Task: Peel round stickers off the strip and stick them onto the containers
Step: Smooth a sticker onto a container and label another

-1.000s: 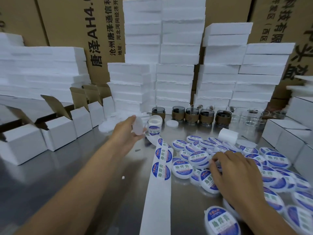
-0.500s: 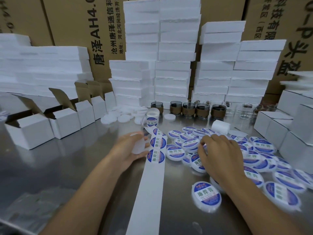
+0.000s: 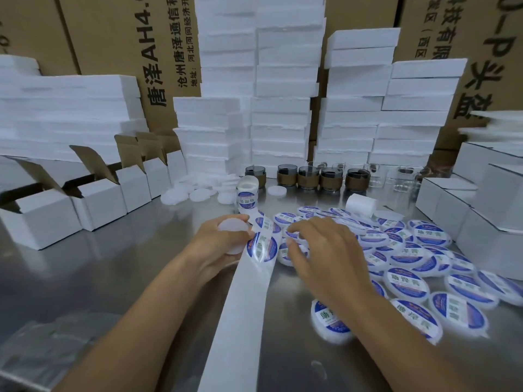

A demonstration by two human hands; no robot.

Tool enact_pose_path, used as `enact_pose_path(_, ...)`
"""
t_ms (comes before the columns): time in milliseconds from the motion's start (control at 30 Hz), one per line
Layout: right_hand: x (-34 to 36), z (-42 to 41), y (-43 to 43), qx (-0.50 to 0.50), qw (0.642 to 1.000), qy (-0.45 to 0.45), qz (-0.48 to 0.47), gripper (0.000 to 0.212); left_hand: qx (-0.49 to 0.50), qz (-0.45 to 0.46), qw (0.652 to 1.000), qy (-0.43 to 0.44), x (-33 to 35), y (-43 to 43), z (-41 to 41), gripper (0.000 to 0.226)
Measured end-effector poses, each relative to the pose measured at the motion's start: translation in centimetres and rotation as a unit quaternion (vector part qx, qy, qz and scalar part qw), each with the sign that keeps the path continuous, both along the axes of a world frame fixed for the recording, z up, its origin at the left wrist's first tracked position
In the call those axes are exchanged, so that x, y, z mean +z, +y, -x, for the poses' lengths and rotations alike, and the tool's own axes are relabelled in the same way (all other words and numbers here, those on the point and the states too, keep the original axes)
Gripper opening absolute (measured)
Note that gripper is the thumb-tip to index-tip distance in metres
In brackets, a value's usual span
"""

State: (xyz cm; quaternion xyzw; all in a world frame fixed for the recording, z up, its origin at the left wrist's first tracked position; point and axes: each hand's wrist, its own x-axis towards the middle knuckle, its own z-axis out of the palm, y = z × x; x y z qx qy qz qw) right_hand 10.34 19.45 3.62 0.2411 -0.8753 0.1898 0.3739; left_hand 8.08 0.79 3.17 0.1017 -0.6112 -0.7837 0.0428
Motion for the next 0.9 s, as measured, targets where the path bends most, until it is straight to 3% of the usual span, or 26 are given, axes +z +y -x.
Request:
enact_pose_path(233,-0.2,-0.7,-1.9,-0.006,1.0,-0.01,0.001,0.031,-0.054,-0.113,0.992,0.012,0.2,0.1,-0.4,0.029)
enact_pose_path(433,-0.9,0.0,-1.8,-0.004,0.997,-0.08,-0.005,0.036,-0.108,-0.118,0.987,0.004,0.0,0.8,-0.4,0.045)
enact_pose_path(567,-1.3,0.1,-1.9,0.014,0.993,-0.105,0.051,0.033,-0.112,-0.102,0.989,-0.001,-0.2,0.7,-0.2,0.035)
enact_pose_path(900,-1.4,0.0,-1.7,0.001,0.997,-0.056,0.051,0.019,-0.096,-0.084,0.992,-0.02,-0.1,1.3,-0.2,0.028)
